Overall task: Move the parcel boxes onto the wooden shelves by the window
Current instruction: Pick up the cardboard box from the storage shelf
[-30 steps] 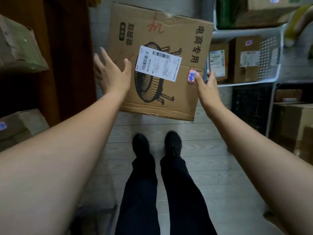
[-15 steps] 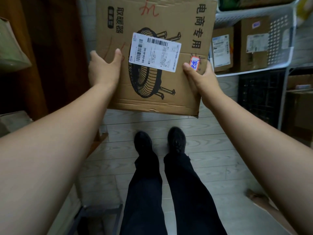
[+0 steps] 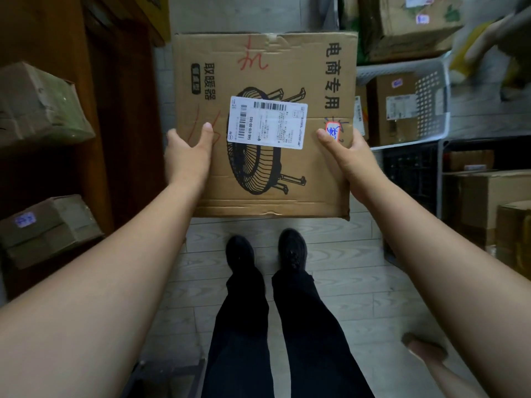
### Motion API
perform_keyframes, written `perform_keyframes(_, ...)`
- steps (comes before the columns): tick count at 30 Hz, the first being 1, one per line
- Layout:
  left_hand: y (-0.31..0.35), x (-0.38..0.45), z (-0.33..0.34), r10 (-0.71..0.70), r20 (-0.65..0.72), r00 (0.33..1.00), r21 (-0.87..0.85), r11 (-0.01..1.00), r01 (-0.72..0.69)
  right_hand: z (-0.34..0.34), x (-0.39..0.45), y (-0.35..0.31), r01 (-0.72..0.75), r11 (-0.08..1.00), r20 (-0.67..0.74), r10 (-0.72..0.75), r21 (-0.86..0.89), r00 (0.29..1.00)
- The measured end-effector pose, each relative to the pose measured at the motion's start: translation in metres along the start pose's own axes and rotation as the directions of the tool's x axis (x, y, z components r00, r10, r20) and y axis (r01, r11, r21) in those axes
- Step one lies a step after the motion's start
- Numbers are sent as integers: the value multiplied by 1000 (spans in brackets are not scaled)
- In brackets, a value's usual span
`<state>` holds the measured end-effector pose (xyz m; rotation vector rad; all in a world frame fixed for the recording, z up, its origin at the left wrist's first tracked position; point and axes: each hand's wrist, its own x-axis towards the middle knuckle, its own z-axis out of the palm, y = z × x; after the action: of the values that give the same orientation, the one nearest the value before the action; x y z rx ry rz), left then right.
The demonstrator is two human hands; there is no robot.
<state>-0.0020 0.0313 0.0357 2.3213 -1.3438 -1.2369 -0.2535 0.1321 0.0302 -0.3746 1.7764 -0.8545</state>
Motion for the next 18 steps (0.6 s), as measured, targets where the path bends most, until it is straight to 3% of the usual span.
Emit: perform_keyframes(18, 157, -205, -197, 75, 139, 987, -223, 974, -43, -89, -221, -194, 131, 987, 42, -135, 93, 990)
